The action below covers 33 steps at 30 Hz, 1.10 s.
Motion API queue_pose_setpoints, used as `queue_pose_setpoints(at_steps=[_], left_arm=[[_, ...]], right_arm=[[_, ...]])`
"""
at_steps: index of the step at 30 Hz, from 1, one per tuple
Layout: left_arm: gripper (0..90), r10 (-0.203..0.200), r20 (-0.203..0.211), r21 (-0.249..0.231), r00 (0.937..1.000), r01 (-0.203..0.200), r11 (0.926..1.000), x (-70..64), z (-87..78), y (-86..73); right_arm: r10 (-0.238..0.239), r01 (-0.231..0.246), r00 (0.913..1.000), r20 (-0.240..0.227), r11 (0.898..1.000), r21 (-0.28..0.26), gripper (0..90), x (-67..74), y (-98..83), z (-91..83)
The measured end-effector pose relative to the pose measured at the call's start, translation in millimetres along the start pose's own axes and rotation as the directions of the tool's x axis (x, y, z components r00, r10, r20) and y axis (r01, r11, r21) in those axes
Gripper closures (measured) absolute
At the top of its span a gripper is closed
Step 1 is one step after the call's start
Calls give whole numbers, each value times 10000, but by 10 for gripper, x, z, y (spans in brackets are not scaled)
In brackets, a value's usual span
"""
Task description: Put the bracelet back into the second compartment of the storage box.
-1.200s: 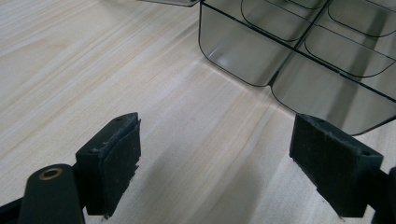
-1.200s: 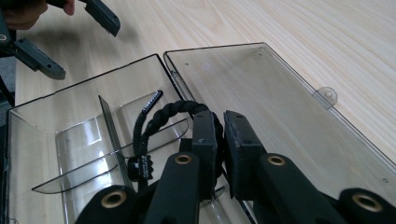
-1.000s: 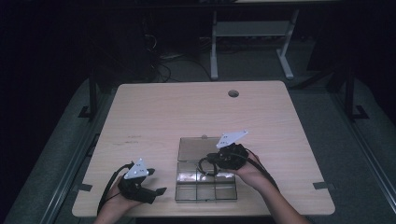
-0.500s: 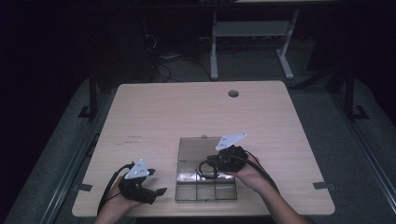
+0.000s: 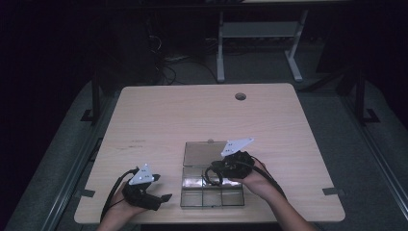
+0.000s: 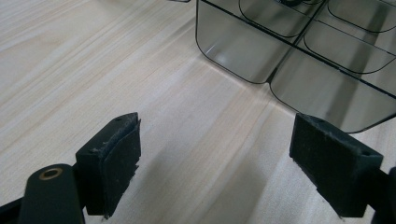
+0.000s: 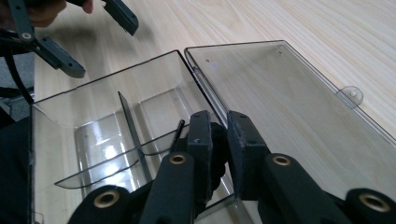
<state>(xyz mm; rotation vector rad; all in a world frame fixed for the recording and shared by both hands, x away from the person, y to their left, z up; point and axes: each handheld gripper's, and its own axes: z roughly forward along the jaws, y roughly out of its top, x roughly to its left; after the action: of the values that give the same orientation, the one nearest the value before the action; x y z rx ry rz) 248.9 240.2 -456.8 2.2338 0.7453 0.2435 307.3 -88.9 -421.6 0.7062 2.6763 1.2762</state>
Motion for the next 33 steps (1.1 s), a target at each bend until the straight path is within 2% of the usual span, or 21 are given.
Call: queue_pose_setpoints(at_steps=[15, 26, 33], left_arm=[[162, -34, -1, -6, 10000, 34, 10000, 0, -8, -1], [162, -111, 30, -7, 9999, 111, 9999, 9, -10, -6], [164, -307, 92, 61, 9995, 306, 9995, 24, -11, -7]], right_arm=[[138, -136, 9998, 165, 9998, -144, 780, -5, -67, -157], [562, -554, 9981, 234, 9979, -335, 616, -122, -153, -325], [1009, -972, 9927, 665, 9937, -555, 485, -229, -202, -400]])
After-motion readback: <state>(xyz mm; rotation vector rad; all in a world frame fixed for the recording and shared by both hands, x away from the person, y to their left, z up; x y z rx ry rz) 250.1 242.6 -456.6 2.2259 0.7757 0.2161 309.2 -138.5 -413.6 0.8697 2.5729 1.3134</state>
